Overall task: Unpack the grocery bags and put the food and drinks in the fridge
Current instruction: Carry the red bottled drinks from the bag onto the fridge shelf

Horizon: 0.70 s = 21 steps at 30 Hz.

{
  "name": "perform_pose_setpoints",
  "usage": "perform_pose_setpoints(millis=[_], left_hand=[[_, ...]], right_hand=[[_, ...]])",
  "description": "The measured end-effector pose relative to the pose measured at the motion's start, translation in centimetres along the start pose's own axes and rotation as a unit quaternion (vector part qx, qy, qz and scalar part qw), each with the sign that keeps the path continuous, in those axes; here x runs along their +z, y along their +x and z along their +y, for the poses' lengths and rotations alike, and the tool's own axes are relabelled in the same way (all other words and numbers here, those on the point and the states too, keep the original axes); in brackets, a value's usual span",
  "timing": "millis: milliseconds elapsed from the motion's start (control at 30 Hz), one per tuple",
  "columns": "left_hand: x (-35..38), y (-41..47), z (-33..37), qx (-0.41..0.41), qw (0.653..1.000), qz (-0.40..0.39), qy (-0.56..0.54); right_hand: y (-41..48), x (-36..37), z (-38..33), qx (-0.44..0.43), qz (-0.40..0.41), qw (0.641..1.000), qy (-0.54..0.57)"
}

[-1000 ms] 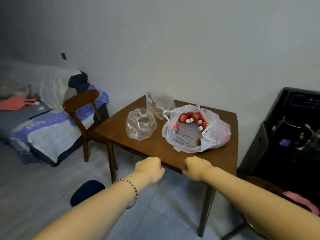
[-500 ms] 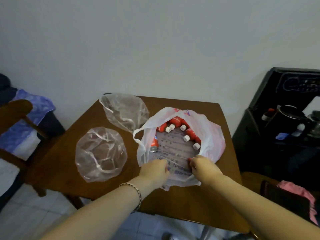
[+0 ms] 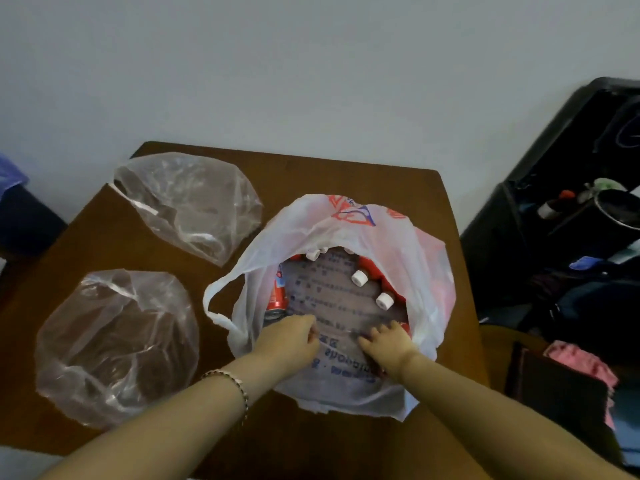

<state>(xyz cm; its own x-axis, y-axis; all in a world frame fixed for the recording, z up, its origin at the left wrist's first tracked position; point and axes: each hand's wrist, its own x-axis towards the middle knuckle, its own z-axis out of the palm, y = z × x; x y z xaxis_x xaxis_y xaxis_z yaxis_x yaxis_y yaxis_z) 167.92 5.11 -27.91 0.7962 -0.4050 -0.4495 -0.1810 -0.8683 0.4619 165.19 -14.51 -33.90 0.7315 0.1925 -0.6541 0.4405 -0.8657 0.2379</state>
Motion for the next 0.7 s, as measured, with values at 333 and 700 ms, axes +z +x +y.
perform_pose_setpoints(millis=[333, 700], left_hand=[[-0.4, 2.5, -0.3, -0.065, 0.949, -0.075, -0.299], [-1.8, 4.3, -2.7, -0.141, 0.937, 0.062, -0.314]], right_hand=[[-4.4, -3.8, 0.6, 0.173, 0.276, 0.519, 0.79], [0.0, -4.7, -3.9, 0.245, 0.14, 0.622, 0.73]])
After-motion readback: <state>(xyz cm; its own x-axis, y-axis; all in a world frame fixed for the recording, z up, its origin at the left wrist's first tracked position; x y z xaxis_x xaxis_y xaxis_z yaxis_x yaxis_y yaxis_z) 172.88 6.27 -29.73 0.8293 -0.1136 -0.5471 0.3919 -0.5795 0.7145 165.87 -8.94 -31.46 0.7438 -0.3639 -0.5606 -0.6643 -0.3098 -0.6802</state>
